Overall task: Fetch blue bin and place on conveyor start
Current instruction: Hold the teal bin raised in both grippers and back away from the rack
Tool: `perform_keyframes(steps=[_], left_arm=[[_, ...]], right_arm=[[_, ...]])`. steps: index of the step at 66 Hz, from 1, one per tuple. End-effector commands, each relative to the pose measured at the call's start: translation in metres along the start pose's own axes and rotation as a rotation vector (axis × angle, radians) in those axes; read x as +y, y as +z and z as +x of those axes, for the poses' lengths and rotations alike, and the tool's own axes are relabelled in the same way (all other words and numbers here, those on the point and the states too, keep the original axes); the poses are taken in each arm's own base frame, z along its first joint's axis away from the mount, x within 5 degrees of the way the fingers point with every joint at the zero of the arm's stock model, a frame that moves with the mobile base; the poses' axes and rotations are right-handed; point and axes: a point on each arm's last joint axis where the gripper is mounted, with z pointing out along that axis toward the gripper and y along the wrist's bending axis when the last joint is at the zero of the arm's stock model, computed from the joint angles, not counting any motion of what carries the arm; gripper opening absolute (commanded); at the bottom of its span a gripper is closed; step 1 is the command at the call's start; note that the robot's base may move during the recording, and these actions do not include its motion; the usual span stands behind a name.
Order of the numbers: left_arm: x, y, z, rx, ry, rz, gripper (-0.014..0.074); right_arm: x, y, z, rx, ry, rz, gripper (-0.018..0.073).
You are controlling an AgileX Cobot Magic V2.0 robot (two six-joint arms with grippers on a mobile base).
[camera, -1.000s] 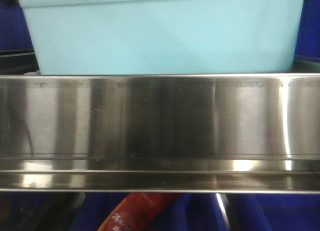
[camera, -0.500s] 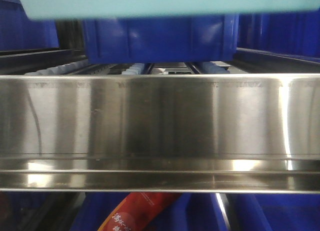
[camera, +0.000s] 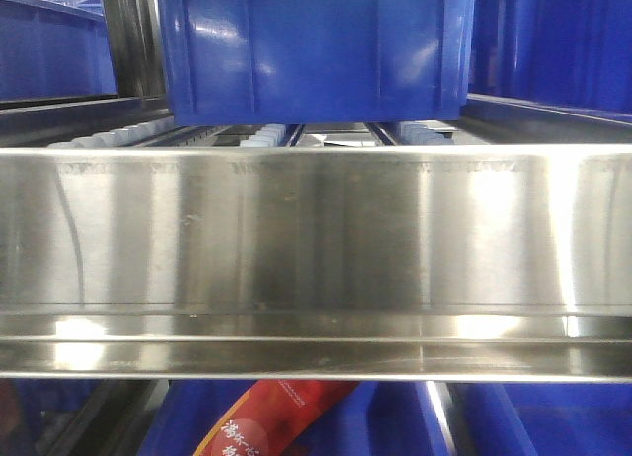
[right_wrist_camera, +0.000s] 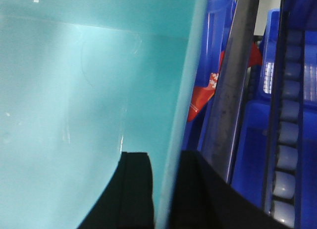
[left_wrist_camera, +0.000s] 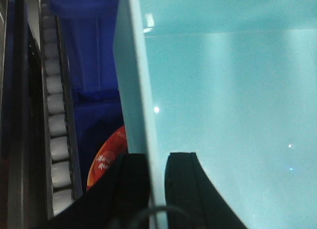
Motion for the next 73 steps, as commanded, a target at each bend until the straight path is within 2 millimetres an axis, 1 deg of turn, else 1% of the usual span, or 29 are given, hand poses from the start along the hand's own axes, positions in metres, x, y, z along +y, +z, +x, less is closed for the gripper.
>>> perform_keyframes(steps=[1, 73], left_arm=[[-0.0004, -0.0133, -0.0078, -0.086, 0.021, 0.006, -0.0111], [-0.0004, -0.0133, -0.008, -0.089, 0.021, 0.006, -0.0111]], right_arm=[[-0.0038, -0.0083, -0.0053, -0.059, -0.035, 0.033, -0.0151], [-0.004, -0.0075, -0.0057, -0.063, -0.035, 0.034, -0.0151]])
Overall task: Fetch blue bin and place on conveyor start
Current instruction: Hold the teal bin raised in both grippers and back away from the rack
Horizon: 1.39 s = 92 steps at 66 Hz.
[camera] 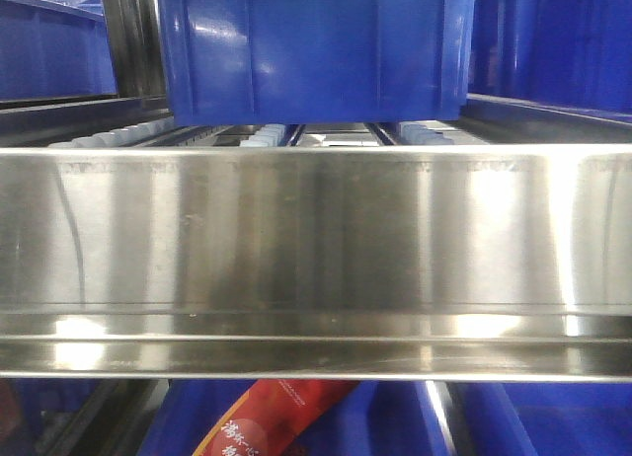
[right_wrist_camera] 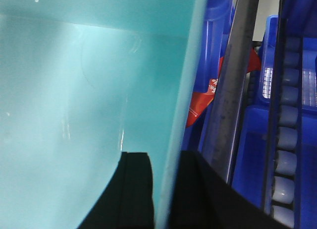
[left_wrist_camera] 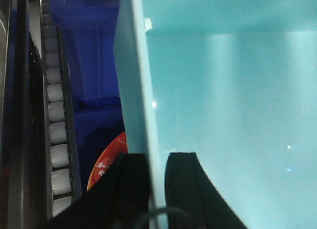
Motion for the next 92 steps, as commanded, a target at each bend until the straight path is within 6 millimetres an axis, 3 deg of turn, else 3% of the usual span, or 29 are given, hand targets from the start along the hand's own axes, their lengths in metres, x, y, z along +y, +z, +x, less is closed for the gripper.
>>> perform_keyframes(steps=[1, 92], left_arm=[[-0.0004, -0.0132, -0.0068, -0.073, 0.019, 0.007, -0.0111], [-0.0004, -0.0132, -0.0068, -0.073, 0.019, 0.007, -0.0111]], right_arm=[[-0.0039, -0.0075, -0.0048, -0.051, -0.033, 0.033, -0.0151], [-0.0039, -0.0075, -0.0048, -0.051, -0.033, 0.033, -0.0151]])
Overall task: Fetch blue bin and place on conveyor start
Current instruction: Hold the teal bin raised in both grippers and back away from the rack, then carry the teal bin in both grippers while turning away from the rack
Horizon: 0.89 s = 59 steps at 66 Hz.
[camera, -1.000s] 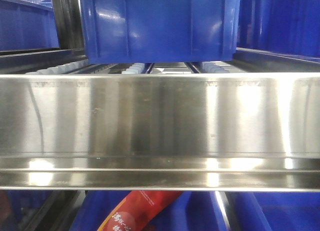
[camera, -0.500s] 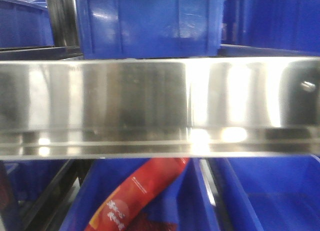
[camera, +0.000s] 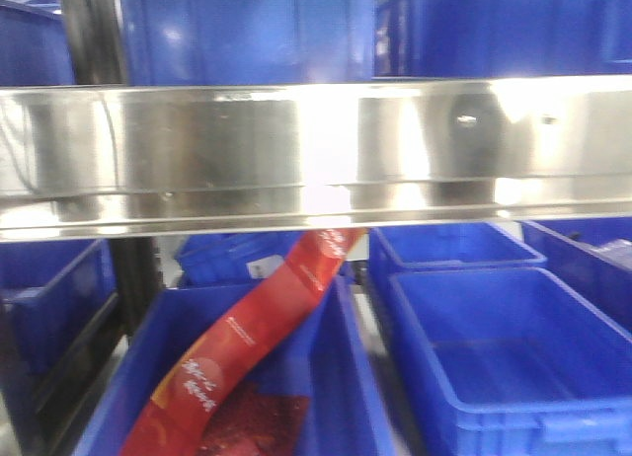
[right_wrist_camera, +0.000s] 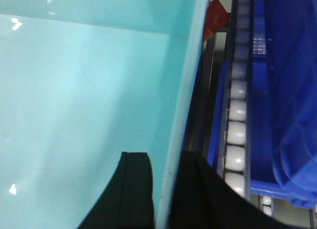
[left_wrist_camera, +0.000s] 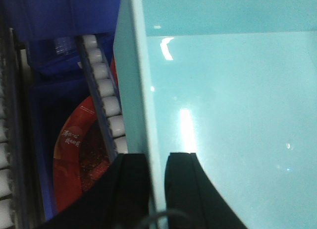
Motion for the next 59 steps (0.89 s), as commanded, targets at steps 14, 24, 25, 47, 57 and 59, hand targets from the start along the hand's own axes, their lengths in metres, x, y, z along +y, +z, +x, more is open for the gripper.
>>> perform_keyframes(steps=[14, 24, 25, 47, 57, 59], left_arm=[[-0.0003, -0.0128, -0.0063, -0.07, 0.019, 0.006, -0.0111], [-0.0003, -0.0128, -0.0063, -0.07, 0.019, 0.006, -0.0111], [-0.0003, -0.0128, -0.0063, -0.07, 0.019, 0.006, -0.0111], [0.0003, -0.0128, -0.0064, -0.071, 0.023, -0.001, -0.0111], [0.0003, -0.0128, -0.0064, -0.071, 0.023, -0.001, -0.0111], [0.0004, -0.0128, -0.0064, -0.071, 0.024, -0.002, -0.0111]], right_arm=[[-0.0039, -0.0075, -0.0046, -0.049, -0.031, 0.033, -0.0151], [-0.0039, -0.0075, -0.0046, -0.049, -0.031, 0.033, -0.0151], [-0.0039, -0.0075, -0.0046, -0.049, -0.031, 0.033, -0.0151], [-0.0039, -0.0075, -0.0046, -0.049, -0.031, 0.033, -0.0151], [-0.0039, -0.0075, -0.0046, -0.049, -0.031, 0.033, -0.0151], [-0.0039, -0.0075, -0.0046, -0.049, -0.031, 0.033, -0.0151]])
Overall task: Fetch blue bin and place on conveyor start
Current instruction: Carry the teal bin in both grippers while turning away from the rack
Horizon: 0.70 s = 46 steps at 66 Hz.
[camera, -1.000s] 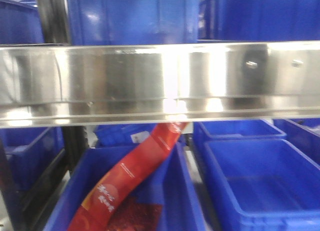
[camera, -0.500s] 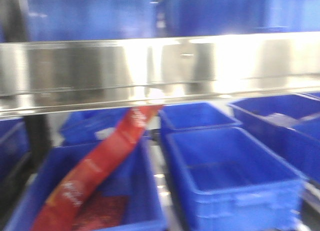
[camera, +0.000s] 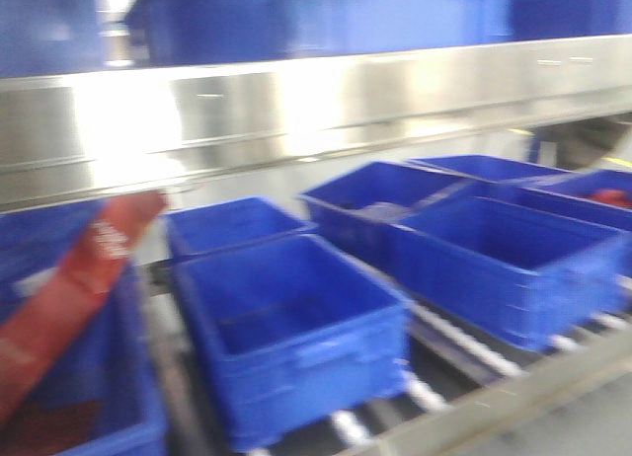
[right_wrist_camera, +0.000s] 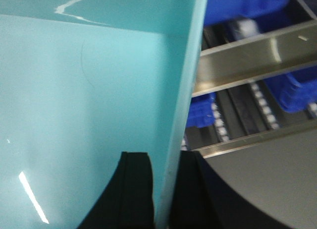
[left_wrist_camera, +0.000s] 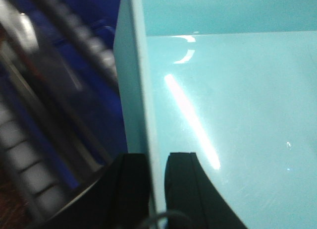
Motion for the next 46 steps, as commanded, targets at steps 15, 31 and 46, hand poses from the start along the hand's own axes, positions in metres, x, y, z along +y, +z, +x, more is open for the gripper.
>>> perform_keyframes(steps=[15, 31, 46], left_arm=[[0.0004, -0.0128, -0.0064, -0.071, 0.024, -0.002, -0.0111], [0.0009, -0.0128, -0.0065, -0.072, 0.027, -0.008, -0.0111], [0.0009, -0.0128, -0.0065, -0.072, 0.027, -0.008, -0.0111]], right_arm=[[-0.0041, -0.0075, -0.0044, -0.047, -0.032, 0.035, -0.0151], [-0.0041, -0.0075, -0.0044, -0.047, -0.032, 0.035, -0.0151], [-0.0041, -0.0075, -0.0044, -0.047, -0.032, 0.035, -0.0151]])
